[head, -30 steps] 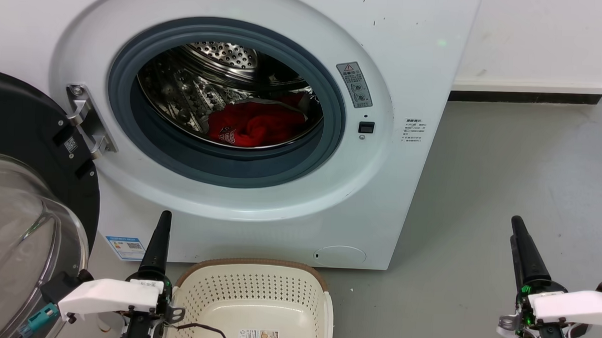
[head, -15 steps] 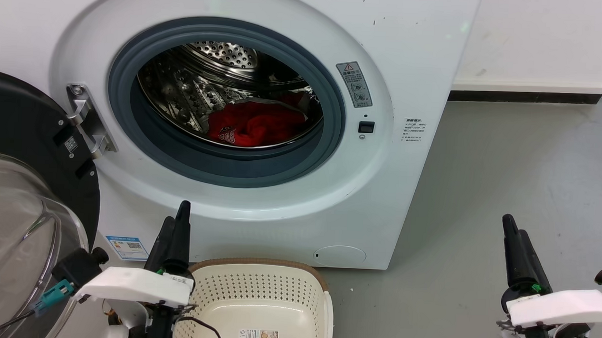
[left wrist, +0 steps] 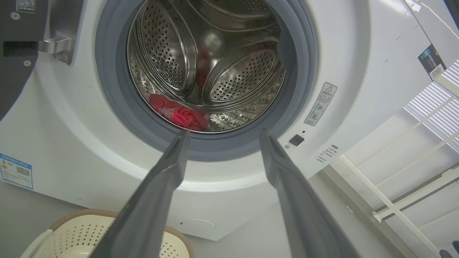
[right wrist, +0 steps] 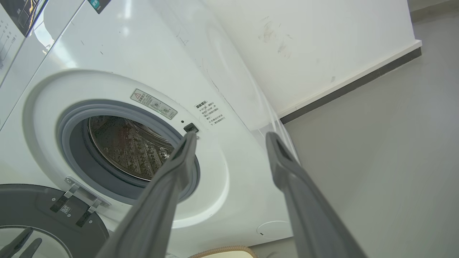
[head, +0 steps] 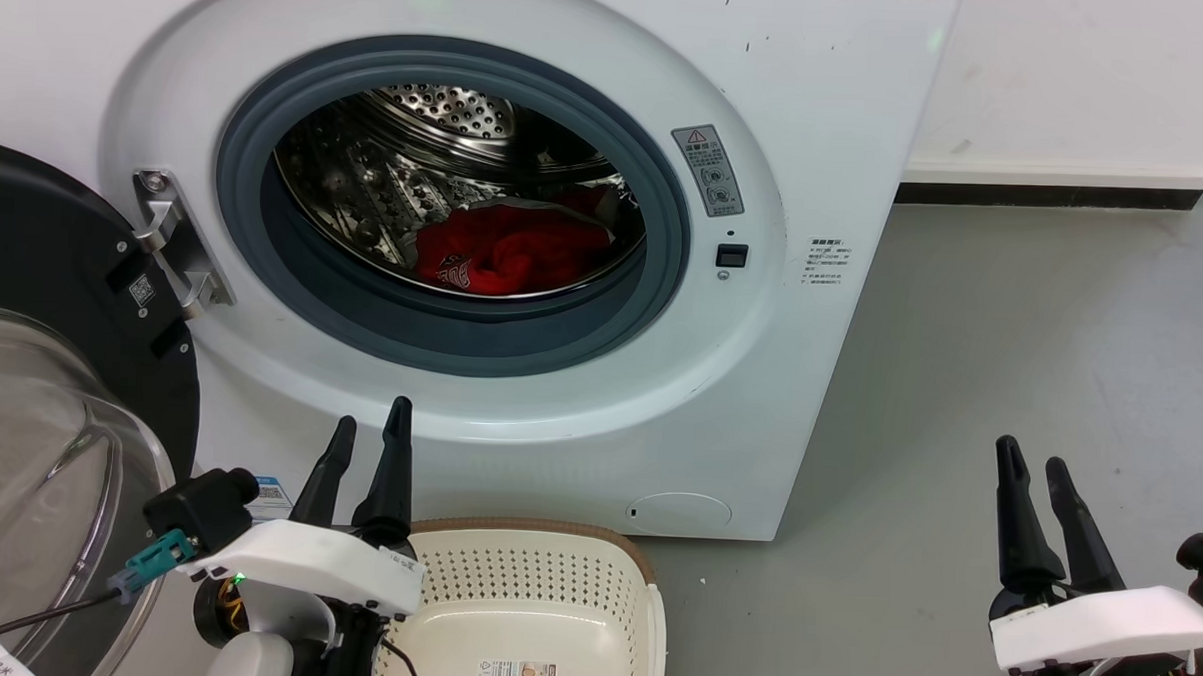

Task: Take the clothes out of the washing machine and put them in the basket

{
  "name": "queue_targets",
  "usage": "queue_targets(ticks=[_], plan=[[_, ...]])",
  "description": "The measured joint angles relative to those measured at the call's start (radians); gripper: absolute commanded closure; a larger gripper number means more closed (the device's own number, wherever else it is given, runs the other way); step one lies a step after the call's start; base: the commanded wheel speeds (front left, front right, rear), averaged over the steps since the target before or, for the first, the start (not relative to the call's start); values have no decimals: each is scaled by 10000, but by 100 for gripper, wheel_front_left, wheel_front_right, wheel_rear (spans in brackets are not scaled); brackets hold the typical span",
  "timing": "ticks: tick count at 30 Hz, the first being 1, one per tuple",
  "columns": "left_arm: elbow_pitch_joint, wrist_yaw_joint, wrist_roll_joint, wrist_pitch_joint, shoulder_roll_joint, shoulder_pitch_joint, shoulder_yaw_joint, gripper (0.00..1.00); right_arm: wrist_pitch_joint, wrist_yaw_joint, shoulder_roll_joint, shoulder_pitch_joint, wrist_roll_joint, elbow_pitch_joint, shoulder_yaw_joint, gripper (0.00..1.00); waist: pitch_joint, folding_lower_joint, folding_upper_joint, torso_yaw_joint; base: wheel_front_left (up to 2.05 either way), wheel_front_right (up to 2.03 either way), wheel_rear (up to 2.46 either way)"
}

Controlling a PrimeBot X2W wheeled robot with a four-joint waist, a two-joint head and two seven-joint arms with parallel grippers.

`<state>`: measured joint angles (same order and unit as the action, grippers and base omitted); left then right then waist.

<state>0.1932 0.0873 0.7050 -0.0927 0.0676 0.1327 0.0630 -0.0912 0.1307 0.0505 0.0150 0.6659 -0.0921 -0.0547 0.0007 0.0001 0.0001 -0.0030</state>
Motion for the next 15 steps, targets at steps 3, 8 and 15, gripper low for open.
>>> queue_targets(ticks=[3, 8, 15], plan=[[61, -96, -439, -92, 109, 20, 105, 0, -63, 0, 0, -30, -476, 29, 31, 0, -6, 0, 0, -2, 0, 0, 0], [167, -278, -1099, -238, 209, 188, 293, 0, -127, 0, 0, -45, -1195, 96, 100, 0, -13, 0, 0, -9, 0, 0, 0], [261, -537, -1891, -428, 368, 262, 516, 0, -155, 0, 0, -143, -2128, 219, 155, 0, -27, 0, 0, 10, 0, 0, 0]])
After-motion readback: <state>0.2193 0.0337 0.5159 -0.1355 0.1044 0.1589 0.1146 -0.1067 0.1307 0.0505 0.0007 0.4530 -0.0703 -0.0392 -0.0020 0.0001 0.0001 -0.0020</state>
